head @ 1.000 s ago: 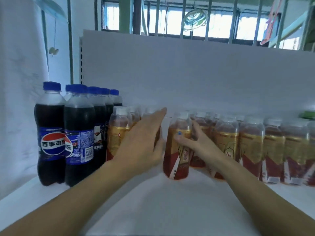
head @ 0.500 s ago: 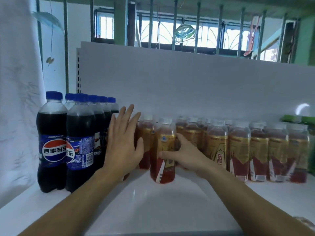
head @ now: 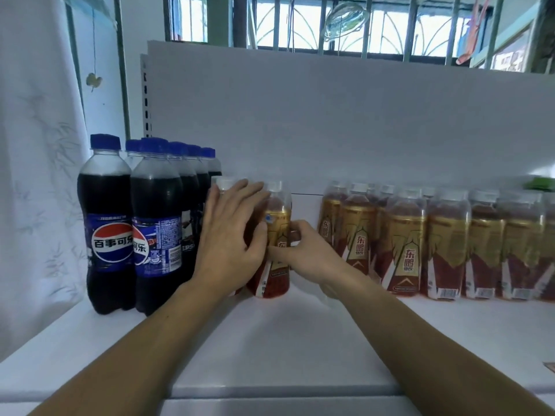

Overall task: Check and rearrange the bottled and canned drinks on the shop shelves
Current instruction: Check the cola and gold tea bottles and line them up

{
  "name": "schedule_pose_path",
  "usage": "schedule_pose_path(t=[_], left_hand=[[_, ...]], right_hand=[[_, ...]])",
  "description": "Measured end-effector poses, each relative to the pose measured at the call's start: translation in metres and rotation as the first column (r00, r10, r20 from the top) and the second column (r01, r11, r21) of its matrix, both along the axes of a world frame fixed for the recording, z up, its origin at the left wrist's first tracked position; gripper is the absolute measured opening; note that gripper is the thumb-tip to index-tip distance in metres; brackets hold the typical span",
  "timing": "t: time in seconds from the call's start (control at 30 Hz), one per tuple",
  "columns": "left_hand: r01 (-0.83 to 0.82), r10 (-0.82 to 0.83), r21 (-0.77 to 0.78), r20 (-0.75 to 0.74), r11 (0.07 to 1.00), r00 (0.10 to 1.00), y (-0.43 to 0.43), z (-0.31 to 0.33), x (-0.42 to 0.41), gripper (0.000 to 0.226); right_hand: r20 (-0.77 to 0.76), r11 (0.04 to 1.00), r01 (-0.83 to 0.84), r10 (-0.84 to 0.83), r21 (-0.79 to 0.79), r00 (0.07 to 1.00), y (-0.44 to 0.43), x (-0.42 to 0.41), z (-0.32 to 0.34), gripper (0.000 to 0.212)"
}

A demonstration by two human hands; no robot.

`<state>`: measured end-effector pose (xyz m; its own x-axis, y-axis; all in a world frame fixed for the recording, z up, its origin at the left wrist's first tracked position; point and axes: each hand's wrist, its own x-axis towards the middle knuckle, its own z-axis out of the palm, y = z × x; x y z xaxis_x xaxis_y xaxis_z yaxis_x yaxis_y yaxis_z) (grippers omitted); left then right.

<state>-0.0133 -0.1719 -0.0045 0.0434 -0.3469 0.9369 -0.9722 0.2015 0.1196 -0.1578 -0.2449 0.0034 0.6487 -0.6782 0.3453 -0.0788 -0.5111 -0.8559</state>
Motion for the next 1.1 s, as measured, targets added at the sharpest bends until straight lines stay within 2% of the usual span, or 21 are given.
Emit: schedule_pose_path(t=[0.13, 0.23, 0.33, 0.43, 0.5, 0.6, 0.67, 0.77, 0.83, 0.9, 1.0, 1.1], left_hand=[[-0.038, 0.038, 0.007, 0.055, 0.999, 0.998, -0.002, -0.001, 0.001, 0.045], [-0.072, 0.07, 0.025, 0.094, 0.997, 0.993, 0.0, -0.001, -0.001, 0.044], [-0.109, 0.098, 0.073, 0.14, 0.991, 0.985, 0.005, -0.002, -0.005, 0.045], [-0.139, 0.114, 0.127, 0.187, 0.982, 0.976, 0.008, -0.003, -0.007, 0.049], [-0.139, 0.1, 0.151, 0.244, 0.979, 0.965, 0.008, -0.002, -0.012, 0.043], [-0.079, 0.005, 0.218, 0.321, 0.973, 0.947, 0.005, 0.004, -0.039, 0.043], [0.002, -0.083, 0.363, 0.206, 0.932, 0.975, 0.0, 0.009, -0.065, 0.041], [0.199, -0.13, 0.536, -0.163, 0.821, 0.978, -0.02, 0.012, -0.097, 0.046], [0.4, -0.129, 0.58, -0.451, 0.71, 0.883, -0.037, 0.017, -0.11, 0.051], [0.541, -0.076, 0.574, -0.64, 0.615, 0.765, -0.054, 0.019, -0.117, 0.056], [0.628, -0.015, 0.477, -0.79, 0.615, 0.614, -0.077, 0.013, -0.12, 0.067], [0.656, -0.046, 0.363, -0.854, 0.662, 0.519, -0.094, 0.003, -0.119, 0.07]], right_hand=[[-0.027, 0.997, 0.033, -0.035, -0.068, 0.999, 0.006, 0.005, 0.002, 0.038], [-0.033, 0.996, 0.07, -0.072, -0.062, 0.997, 0.009, 0.006, 0.001, 0.033], [-0.186, 0.991, 0.084, -0.103, -0.105, 0.977, 0.013, 0.0, 0.006, 0.062], [-0.356, 0.983, 0.03, -0.093, -0.179, 0.93, 0.01, -0.021, 0.027, 0.065], [-0.379, 0.929, 0.104, -0.245, -0.355, 0.892, 0.002, -0.037, 0.048, 0.061], [-0.288, 0.748, 0.268, -0.522, -0.607, 0.803, -0.022, -0.054, 0.076, 0.054], [-0.291, 0.679, 0.314, -0.621, -0.664, 0.728, -0.038, -0.06, 0.087, 0.051], [-0.386, 0.648, 0.267, -0.681, -0.714, 0.622, -0.055, -0.063, 0.093, 0.045], [-0.426, 0.638, 0.218, -0.692, -0.738, 0.583, -0.063, -0.063, 0.093, 0.041], [-0.427, 0.613, 0.185, -0.706, -0.768, 0.565, -0.069, -0.063, 0.093, 0.041], [-0.38, 0.564, 0.136, -0.696, -0.814, 0.609, -0.075, -0.063, 0.089, 0.043], [-0.337, 0.558, 0.13, -0.653, -0.819, 0.678, -0.075, -0.067, 0.08, 0.041]])
